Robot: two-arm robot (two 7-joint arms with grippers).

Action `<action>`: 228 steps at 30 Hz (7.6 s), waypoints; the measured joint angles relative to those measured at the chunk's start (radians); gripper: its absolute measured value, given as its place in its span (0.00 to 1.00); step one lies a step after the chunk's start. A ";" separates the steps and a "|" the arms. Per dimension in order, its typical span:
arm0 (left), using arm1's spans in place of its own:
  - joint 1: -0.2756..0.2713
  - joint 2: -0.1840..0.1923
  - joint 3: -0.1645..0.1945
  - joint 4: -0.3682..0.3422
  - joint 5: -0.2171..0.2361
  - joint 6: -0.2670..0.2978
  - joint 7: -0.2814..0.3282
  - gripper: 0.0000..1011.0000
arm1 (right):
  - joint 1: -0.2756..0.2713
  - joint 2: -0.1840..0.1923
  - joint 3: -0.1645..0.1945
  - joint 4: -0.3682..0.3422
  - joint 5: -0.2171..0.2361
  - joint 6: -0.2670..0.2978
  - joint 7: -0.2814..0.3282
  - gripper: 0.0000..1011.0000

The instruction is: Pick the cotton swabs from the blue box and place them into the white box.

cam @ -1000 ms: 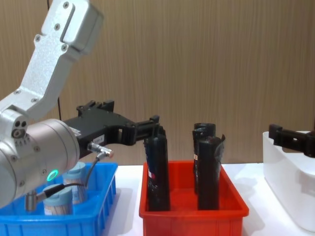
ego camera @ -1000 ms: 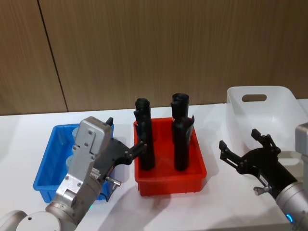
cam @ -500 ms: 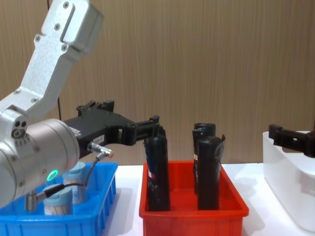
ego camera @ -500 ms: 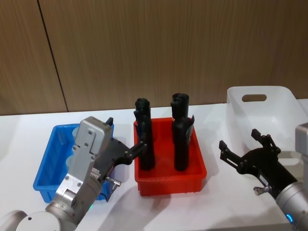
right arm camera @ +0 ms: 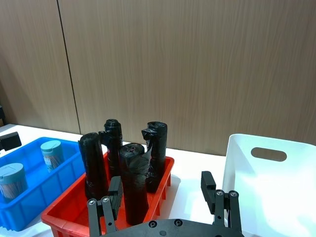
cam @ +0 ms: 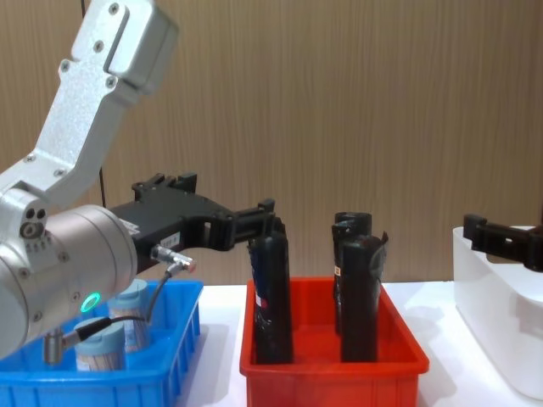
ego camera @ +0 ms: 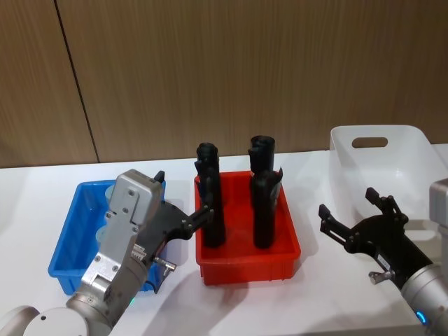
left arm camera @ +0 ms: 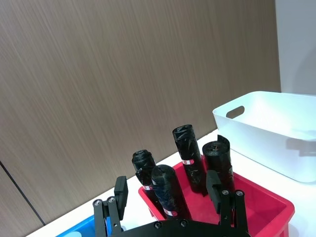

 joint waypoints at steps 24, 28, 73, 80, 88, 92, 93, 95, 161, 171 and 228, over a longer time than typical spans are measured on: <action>-0.039 0.004 -0.052 0.069 -0.049 0.107 0.004 0.99 | 0.000 0.000 0.000 0.000 0.000 0.000 0.000 0.99; -0.042 0.006 -0.064 0.080 -0.069 0.130 0.022 0.99 | 0.000 0.000 0.000 0.000 0.000 0.000 0.000 0.99; -0.061 -0.001 -0.149 0.223 -0.284 0.249 0.099 0.99 | 0.000 0.000 0.000 0.000 0.000 0.000 0.000 0.99; -0.083 -0.011 -0.151 0.259 -0.277 0.260 0.083 0.99 | 0.000 0.000 0.000 0.000 0.000 0.000 0.000 0.99; -0.103 -0.023 -0.153 0.300 -0.270 0.268 0.060 0.99 | 0.000 0.000 0.000 0.000 0.000 0.000 0.000 0.99; -0.113 -0.027 -0.153 0.321 -0.265 0.270 0.042 0.99 | 0.000 0.000 0.000 0.000 0.000 0.000 0.000 0.99; -0.113 -0.027 -0.153 0.321 -0.265 0.270 0.042 0.99 | 0.000 0.000 0.000 0.000 0.000 0.000 0.000 0.99; -0.121 -0.031 -0.153 0.337 -0.261 0.270 0.026 0.99 | 0.000 0.000 0.000 0.000 0.000 0.000 0.000 0.99; -0.130 -0.023 -0.168 0.262 -0.154 0.186 -0.095 0.66 | 0.000 0.000 0.000 0.000 0.000 0.000 0.000 0.99; -0.131 -0.012 -0.167 0.200 -0.131 0.138 -0.211 0.66 | 0.000 0.000 0.000 0.000 0.000 0.000 0.000 0.99; -0.251 -0.030 -0.138 0.237 -0.263 0.017 -0.840 0.66 | 0.000 0.000 0.000 0.000 0.000 0.000 0.000 0.99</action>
